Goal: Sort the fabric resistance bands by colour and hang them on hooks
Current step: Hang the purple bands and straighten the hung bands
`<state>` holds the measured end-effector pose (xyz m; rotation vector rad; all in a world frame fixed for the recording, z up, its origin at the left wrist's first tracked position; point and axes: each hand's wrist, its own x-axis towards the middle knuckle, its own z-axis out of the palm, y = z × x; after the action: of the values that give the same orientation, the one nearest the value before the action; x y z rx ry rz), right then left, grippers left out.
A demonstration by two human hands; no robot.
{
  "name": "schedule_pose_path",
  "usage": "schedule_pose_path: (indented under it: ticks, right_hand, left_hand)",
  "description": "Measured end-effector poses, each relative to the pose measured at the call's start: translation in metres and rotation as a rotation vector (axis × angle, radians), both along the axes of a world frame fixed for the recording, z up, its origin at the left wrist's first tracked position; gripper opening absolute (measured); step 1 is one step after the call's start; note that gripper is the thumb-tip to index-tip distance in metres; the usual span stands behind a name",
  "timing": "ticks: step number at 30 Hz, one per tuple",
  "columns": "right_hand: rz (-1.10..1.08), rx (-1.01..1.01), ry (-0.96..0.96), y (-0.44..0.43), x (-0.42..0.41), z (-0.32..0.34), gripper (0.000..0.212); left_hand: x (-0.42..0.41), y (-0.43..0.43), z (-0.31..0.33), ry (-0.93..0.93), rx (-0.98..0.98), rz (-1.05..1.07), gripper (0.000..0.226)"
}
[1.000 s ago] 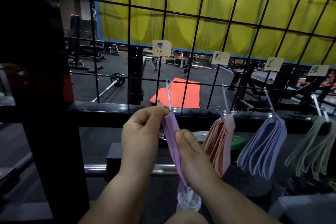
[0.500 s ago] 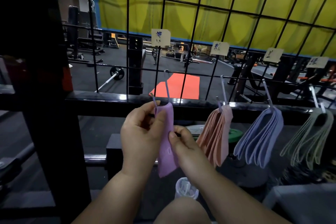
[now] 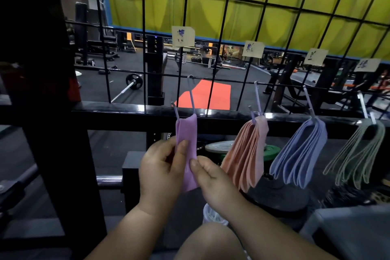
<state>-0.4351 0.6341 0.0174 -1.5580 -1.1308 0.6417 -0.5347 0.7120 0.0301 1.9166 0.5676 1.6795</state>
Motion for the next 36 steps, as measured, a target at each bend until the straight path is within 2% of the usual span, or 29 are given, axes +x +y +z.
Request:
schedule_pose_path:
  ticks: [3, 7, 13, 16, 27, 33, 36]
  right_hand:
    - [0.002, 0.007, -0.018, -0.003, -0.002, -0.005, 0.055]
    - [0.026, -0.014, -0.097, -0.005, -0.002, -0.012, 0.058]
    - [0.016, -0.036, -0.105, -0.004, -0.001, -0.023, 0.029]
    - [0.023, -0.051, -0.149, -0.007, 0.0, -0.024, 0.027]
    - [-0.012, -0.113, -0.197, -0.015, 0.0, -0.023, 0.035]
    - [-0.035, -0.132, -0.162, -0.023, -0.001, -0.021, 0.034]
    - [-0.037, -0.122, -0.168, -0.026, -0.002, -0.022, 0.035]
  left_hand:
    - [-0.005, -0.001, -0.02, 0.089, -0.017, -0.027, 0.025]
    - [-0.012, -0.005, -0.039, 0.152, -0.042, -0.081, 0.016]
    - [-0.016, -0.01, -0.053, 0.229, -0.098, -0.094, 0.03]
    - [-0.017, -0.012, -0.06, 0.276, -0.13, -0.049, 0.035]
    - [-0.016, -0.019, -0.071, 0.234, -0.228, -0.131, 0.031]
    - [-0.019, -0.023, -0.072, 0.27, -0.276, -0.152, 0.048]
    - [-0.022, -0.026, -0.071, 0.292, -0.276, -0.149, 0.038]
